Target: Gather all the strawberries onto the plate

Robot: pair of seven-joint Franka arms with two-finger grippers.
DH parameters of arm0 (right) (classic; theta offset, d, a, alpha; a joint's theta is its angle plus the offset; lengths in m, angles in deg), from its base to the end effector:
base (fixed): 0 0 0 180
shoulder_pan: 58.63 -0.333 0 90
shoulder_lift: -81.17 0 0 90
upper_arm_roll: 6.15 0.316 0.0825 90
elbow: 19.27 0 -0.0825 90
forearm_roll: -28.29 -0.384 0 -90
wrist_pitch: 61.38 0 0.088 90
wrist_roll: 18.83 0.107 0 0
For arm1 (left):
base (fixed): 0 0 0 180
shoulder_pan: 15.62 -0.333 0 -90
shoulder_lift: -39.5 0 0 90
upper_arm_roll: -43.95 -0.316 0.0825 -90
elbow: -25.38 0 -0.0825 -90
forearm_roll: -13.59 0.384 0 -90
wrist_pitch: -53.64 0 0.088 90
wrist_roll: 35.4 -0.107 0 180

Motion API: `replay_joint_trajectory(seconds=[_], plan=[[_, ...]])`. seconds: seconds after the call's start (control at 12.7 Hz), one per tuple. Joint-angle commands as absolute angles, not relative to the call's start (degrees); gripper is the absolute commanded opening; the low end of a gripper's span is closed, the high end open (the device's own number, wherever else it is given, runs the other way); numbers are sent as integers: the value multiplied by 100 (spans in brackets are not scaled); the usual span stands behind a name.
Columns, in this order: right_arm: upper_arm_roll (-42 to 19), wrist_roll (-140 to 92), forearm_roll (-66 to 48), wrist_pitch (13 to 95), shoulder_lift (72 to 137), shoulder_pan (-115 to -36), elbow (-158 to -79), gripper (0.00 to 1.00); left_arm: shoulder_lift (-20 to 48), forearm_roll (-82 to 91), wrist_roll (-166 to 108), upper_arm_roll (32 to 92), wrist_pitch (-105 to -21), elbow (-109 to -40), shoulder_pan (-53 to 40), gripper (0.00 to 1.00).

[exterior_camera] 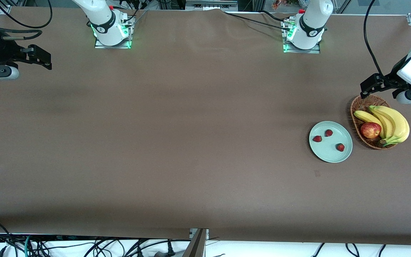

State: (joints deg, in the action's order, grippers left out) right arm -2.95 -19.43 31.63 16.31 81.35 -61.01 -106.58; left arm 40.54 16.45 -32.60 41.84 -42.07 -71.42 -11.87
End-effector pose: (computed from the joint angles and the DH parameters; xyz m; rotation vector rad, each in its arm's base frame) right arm 0.5302 0.0445 0.6278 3.0618 0.1537 -0.2587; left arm 0.5549 -0.0108 0.5870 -3.0925 -0.0236 -0.0016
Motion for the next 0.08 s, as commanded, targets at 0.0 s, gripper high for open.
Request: replay_joint_trajectory(seconds=[0.0], plan=[[-246,-1901,3224,1596,8196,-6074,-10514,100,4231,1526,-3241,4334,-4234,-7289,-1377,100]])
